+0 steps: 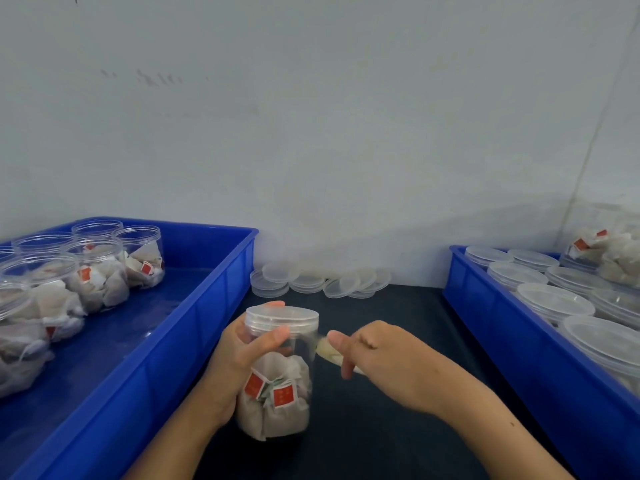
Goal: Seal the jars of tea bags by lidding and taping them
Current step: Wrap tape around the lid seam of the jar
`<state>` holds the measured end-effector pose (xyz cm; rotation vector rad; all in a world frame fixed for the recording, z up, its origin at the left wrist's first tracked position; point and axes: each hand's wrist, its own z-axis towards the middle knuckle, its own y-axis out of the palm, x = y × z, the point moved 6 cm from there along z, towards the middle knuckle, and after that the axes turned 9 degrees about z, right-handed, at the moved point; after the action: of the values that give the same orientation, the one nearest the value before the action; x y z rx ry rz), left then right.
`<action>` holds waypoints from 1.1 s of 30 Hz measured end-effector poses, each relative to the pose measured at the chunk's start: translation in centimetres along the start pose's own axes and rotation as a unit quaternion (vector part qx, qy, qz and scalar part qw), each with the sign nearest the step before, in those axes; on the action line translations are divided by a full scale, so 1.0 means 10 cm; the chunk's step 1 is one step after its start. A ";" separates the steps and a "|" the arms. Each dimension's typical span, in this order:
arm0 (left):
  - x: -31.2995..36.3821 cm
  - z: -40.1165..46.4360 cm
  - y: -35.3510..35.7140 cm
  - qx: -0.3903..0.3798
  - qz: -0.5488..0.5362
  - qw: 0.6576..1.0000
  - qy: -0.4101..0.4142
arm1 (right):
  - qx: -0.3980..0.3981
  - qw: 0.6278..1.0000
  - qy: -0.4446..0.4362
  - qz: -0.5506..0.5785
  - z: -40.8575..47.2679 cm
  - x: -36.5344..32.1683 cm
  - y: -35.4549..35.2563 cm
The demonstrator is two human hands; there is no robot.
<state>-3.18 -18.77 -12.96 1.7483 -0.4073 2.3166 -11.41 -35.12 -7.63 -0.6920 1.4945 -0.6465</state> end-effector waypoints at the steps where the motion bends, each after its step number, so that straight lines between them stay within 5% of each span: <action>1: 0.00 0.00 0.01 -0.005 -0.002 1.000 0.001 | 0.003 1.000 -0.004 -0.003 -0.01 -0.01 0.00; 11: -0.04 -0.01 0.08 -0.042 -0.031 0.998 -0.022 | 0.097 0.975 -0.068 -0.186 0.04 -0.06 -0.04; 24: -0.07 -0.02 0.11 -0.061 -0.064 0.995 -0.054 | 0.121 0.982 -0.018 -0.142 0.15 0.05 0.03; 33: 0.16 -0.02 0.03 -0.041 0.071 0.997 -0.002 | 0.125 0.987 -0.001 -0.099 0.15 0.11 0.05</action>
<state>-3.86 -19.00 -11.51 1.7374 -0.6391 2.3544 -9.99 -35.56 -8.76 -0.6495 1.3238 -0.9666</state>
